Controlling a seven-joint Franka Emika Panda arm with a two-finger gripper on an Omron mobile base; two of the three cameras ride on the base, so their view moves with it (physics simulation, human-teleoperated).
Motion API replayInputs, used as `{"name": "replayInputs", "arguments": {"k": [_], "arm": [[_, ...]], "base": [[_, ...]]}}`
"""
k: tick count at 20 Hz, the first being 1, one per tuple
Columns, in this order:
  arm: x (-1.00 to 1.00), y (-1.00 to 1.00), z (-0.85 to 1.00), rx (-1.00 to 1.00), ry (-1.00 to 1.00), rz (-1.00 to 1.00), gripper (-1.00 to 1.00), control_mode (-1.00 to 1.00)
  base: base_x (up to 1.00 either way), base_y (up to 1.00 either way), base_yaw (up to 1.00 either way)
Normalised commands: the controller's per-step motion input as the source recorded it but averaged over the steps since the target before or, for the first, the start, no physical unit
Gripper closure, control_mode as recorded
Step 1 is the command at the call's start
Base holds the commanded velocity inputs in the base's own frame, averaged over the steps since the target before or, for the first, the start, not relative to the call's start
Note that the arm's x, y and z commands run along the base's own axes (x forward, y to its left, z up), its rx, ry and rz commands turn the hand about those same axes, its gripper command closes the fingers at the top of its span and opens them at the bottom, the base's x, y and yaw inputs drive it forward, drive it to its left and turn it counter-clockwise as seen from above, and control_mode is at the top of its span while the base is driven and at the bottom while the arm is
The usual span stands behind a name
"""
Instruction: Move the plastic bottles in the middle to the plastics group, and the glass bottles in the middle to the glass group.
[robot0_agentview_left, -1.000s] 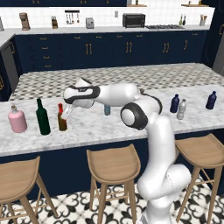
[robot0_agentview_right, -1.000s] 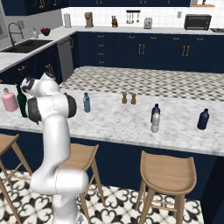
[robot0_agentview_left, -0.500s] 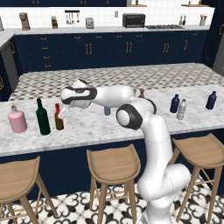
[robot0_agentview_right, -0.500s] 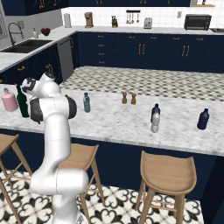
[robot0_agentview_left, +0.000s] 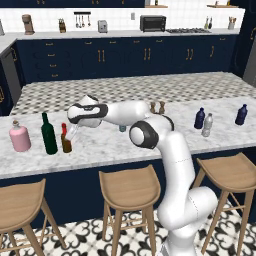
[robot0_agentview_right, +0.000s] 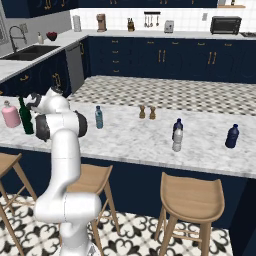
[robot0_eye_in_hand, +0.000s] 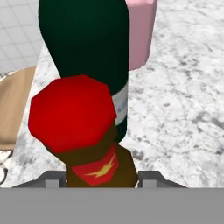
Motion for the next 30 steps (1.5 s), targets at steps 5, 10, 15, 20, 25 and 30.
{"name": "replayInputs", "arguments": {"k": [5, 10, 15, 20, 25, 30], "arm": [[0.00, 0.00, -0.03, 0.00, 0.00, 0.00, 1.00, -1.00], [0.00, 0.00, 0.00, 0.00, 0.00, 0.00, -1.00, -1.00], [0.00, 0.00, 0.00, 0.00, 0.00, 0.00, -1.00, -1.00], [0.00, 0.00, 0.00, 0.00, 0.00, 0.00, -1.00, -1.00], [-0.08, -0.11, 0.12, 0.00, -0.02, 0.00, -1.00, -1.00], [-0.24, -0.31, 0.22, 0.06, -0.09, -0.05, -1.00, -1.00]], "base": [[0.00, 0.00, 0.00], [0.00, 0.00, 0.00], [0.00, 0.00, 0.00], [0.00, 0.00, 0.00], [0.00, 0.00, 0.00], [0.00, 0.00, 0.00]]}}
